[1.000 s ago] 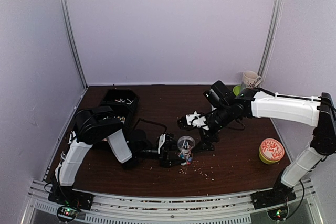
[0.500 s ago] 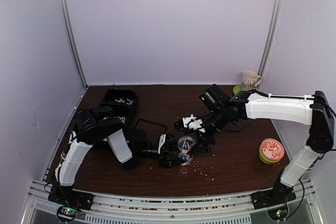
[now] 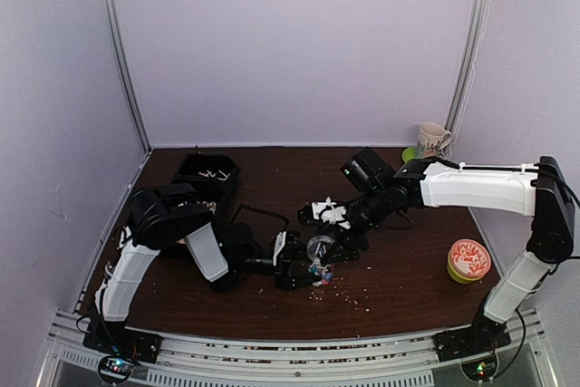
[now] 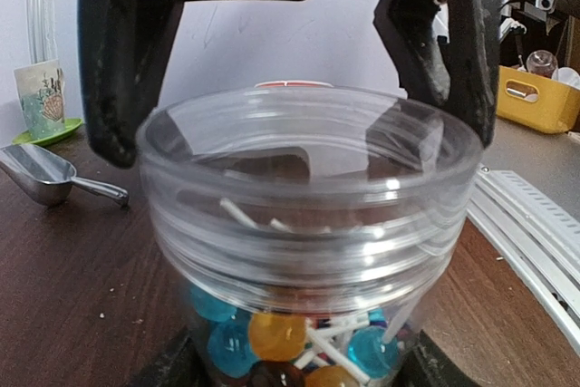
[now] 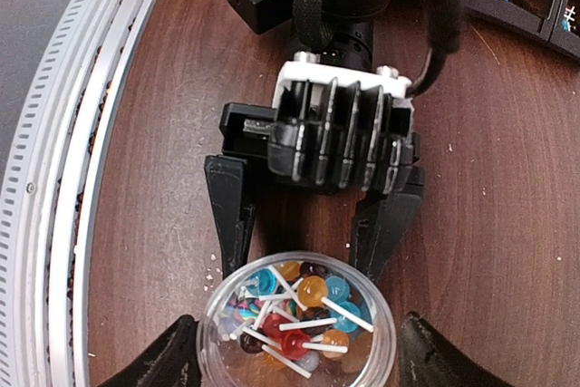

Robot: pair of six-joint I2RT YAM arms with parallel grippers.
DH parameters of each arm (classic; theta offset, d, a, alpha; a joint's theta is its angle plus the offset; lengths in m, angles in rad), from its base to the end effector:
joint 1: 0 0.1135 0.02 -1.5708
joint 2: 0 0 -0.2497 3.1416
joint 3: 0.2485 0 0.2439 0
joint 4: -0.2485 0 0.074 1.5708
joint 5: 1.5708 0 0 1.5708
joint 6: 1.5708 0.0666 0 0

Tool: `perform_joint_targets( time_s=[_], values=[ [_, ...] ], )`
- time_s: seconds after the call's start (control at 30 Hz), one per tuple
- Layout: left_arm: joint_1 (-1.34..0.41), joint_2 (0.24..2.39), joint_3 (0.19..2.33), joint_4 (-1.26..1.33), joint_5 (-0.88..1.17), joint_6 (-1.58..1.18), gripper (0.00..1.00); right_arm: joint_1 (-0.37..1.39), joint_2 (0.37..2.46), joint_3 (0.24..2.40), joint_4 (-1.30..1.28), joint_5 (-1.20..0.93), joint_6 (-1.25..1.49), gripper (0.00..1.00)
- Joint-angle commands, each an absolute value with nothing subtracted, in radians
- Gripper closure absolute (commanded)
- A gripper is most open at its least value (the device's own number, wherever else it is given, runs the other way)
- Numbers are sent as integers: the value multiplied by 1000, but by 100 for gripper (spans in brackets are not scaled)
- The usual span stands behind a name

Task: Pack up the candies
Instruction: Screw the bottle lid onto the packing bottle.

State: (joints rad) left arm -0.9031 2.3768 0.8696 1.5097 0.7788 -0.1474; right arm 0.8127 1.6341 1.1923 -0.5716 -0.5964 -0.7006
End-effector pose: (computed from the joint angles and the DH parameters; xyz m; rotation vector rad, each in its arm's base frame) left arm 0.2087 -0.3403 0.0546 1.2234 1.2664 -1.3968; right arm 0.2090 0.2751 0.2063 -1.8809 1.6712 0.8093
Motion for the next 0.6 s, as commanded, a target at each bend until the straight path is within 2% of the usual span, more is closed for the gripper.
perform_joint_targets(
  time_s=[0.0, 0.57],
  values=[
    [-904, 2409, 856, 1469, 753, -154, 53, 821, 1638, 1200, -543, -570, -664, 29],
    [-904, 2381, 858, 1373, 465, -176, 51, 869, 1616, 1110, -330, -379, -377, 36]
  ],
)
